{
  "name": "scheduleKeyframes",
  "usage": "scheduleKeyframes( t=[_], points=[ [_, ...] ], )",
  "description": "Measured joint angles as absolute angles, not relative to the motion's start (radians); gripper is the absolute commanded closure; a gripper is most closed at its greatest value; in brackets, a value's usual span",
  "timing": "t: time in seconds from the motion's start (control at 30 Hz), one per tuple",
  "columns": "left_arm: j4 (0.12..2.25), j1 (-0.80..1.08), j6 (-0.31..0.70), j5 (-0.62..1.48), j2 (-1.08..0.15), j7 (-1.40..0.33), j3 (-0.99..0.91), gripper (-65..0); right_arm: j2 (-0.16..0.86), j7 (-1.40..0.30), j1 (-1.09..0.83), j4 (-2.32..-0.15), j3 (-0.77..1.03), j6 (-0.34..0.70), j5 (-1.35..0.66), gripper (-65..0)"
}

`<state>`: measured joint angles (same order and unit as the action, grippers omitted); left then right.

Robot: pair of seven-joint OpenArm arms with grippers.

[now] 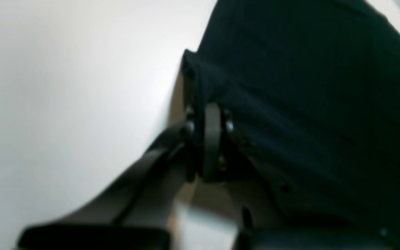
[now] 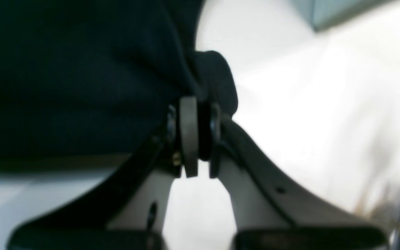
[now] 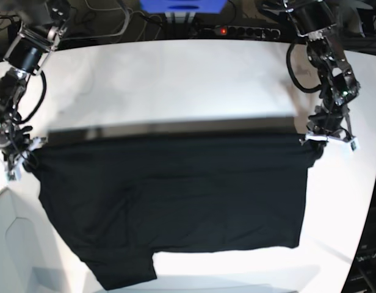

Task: Fold the T-shirt properly
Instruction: 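Lift the collar edge and pull it back toward the robot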

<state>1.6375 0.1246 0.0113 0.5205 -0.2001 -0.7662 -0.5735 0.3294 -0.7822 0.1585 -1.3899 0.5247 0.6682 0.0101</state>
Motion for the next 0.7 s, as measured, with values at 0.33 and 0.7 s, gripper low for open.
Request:
scheduleKeyframes(
  t=[0.33,0.7],
  points=[
    [1.639,0.263,0.005,0.509,-0.148,-0.748,-0.587,-0.1,0.298,-0.776,-0.086,-1.592,0.533,0.667,0.007,0.0],
    [1.769,0.439,0.003,0.509,-0.108,-0.751,-0.583,-0.1,0.27,-0.78,-0.276,-1.702,0.596,0.668,0.012,0.0]
  ],
)
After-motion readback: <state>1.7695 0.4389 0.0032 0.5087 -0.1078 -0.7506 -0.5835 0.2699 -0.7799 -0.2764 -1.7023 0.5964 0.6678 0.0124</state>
